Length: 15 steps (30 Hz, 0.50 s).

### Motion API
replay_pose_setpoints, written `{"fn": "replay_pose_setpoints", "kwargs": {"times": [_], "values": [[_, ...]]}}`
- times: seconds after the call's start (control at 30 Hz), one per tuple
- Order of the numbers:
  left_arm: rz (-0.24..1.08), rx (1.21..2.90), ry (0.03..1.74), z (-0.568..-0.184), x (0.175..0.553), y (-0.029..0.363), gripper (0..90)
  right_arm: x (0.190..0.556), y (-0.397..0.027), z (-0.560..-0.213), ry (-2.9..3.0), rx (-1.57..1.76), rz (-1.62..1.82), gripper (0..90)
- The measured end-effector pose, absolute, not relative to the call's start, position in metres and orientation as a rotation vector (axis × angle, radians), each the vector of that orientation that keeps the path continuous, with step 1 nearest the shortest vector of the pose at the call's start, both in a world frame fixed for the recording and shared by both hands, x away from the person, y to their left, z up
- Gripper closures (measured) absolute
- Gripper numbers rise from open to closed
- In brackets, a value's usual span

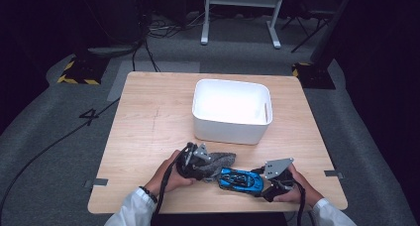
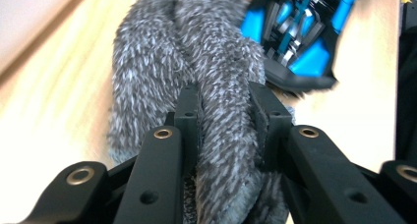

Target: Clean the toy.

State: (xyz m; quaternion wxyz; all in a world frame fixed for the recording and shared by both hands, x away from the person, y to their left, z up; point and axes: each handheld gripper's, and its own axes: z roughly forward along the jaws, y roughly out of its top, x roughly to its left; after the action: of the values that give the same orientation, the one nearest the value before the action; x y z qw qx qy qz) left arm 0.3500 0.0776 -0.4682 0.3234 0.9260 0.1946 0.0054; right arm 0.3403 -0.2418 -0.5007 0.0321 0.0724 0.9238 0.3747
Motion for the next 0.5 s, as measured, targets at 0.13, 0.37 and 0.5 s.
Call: {"fn": "replay_pose_setpoints", "kwargs": {"times": [0.13,0.37,0.5], "values": [[-0.018,2.422,0.515,-0.472,0.34,0.085,69.9,0.341,-0.244,-0.501,2.838,0.229,1.153,26.2],[-0.062,2.404,0.449,-0.474,0.328,0.082,69.8,0.347,-0.251,-0.501,2.811,0.3,1.146,26.2],[-0.124,2.404,0.358,-0.476,0.325,0.071,69.8,0.349,-0.252,-0.5,2.784,0.348,1.126,26.2]]}}
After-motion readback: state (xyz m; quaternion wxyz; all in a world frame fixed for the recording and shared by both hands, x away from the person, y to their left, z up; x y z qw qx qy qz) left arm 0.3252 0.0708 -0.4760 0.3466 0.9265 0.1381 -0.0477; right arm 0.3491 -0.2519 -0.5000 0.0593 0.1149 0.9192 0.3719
